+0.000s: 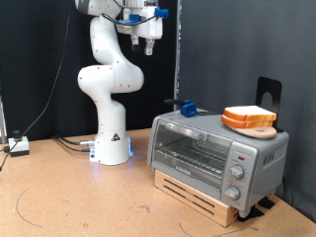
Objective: Make a piece of toast with the oven
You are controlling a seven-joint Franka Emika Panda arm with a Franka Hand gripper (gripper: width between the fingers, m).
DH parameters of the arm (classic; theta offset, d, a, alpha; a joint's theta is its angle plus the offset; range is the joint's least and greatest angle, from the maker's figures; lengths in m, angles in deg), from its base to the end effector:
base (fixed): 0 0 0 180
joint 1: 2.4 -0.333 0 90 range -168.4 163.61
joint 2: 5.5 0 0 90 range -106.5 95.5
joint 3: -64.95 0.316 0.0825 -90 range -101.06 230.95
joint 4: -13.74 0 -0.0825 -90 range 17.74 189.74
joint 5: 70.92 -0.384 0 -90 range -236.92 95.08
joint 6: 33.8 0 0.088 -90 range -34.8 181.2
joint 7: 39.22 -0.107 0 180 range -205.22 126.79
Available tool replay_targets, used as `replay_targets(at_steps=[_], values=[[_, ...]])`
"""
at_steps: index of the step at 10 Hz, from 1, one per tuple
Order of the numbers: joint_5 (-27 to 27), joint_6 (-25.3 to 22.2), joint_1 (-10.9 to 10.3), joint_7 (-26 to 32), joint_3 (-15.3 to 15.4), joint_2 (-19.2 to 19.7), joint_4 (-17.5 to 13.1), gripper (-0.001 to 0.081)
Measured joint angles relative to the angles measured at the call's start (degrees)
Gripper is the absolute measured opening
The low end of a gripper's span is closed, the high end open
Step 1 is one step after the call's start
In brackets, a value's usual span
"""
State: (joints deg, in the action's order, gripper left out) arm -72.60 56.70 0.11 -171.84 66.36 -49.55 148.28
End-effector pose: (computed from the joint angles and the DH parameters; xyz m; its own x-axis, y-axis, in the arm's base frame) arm 0.3124 -0.0007 0.5896 -0.6963 -0.7177 -0.0090 -0.7177 0.6963 0.0083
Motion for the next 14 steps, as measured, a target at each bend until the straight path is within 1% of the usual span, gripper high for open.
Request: replay_targets(at_steps=[1, 2, 3, 4, 5, 6, 7, 8, 10, 11, 12, 13, 14], values=[[0.0, 0.1, -0.1, 2.0, 0.2, 0.0, 0.0, 0.0804], [0.3, 0.5, -0.8, 7.0, 0.6, -0.1, 0.0, 0.0804], [1.0, 0.1, -2.3, 12.7, 0.8, -0.5, 0.0, 0.0804], [2.2, -1.3, -3.8, 18.5, 0.8, -1.1, 0.0, 0.0804], [4.1, -1.9, -4.8, 24.8, 0.6, -1.8, 0.4, 0.0804], [5.5, -1.9, -5.6, 30.0, 0.2, -2.6, 1.4, 0.0804], [4.9, -1.9, -5.3, 28.0, 0.3, -2.6, 1.4, 0.0804], [3.2, -0.5, -6.1, 30.7, 0.3, -2.7, 1.5, 0.0804], [1.0, 5.3, -10.2, 40.1, 0.2, -3.4, 2.1, 0.0804], [0.9, 7.9, -12.2, 45.2, 0.1, -3.4, 2.7, 0.0804], [1.4, 11.2, -13.6, 50.8, -0.3, -3.2, 3.7, 0.0804], [1.8, 13.8, -14.6, 56.0, -1.1, -2.9, 4.8, 0.0804], [1.6, 13.3, -14.2, 53.7, -0.9, -2.9, 4.8, 0.0804]])
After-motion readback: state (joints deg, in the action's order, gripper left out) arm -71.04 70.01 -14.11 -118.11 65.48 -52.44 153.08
